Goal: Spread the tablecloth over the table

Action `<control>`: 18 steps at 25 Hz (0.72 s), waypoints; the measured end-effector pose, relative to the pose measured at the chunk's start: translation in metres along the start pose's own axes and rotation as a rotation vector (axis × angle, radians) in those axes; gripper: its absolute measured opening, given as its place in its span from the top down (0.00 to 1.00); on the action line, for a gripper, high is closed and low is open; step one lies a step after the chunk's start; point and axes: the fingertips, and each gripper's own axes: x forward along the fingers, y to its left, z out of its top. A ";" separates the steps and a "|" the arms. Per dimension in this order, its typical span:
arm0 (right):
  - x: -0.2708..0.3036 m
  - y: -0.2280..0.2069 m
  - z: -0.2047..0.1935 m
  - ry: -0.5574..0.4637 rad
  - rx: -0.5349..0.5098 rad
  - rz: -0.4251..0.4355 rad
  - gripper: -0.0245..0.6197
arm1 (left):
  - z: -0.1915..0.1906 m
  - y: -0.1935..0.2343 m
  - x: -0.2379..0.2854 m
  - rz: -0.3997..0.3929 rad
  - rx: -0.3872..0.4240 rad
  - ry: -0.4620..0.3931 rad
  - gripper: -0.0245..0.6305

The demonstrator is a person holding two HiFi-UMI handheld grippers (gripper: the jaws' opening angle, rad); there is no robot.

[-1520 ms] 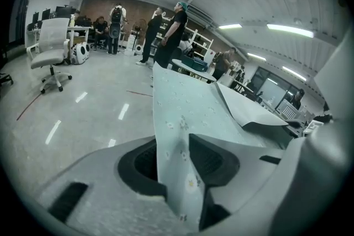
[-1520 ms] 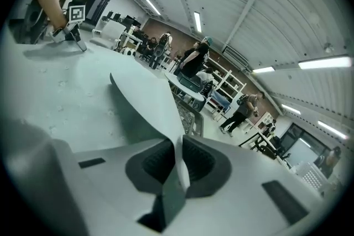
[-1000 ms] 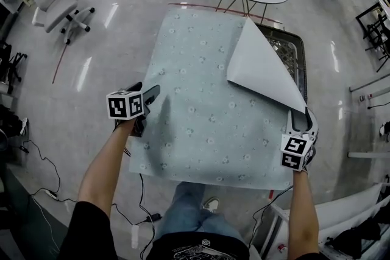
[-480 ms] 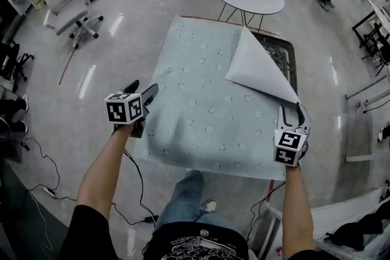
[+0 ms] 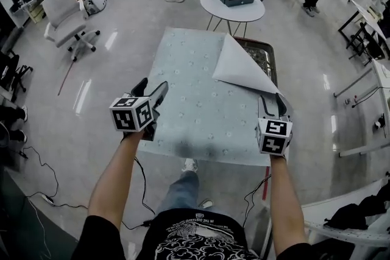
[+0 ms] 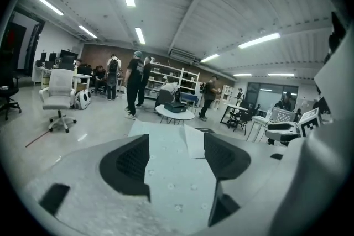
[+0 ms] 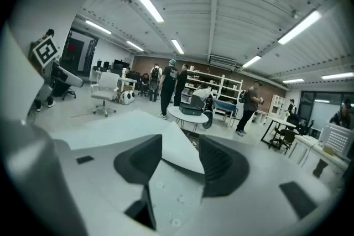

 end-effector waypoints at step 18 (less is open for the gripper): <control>-0.042 0.027 0.051 -0.064 0.067 0.151 0.63 | 0.038 -0.199 0.005 -0.247 0.298 -0.103 0.82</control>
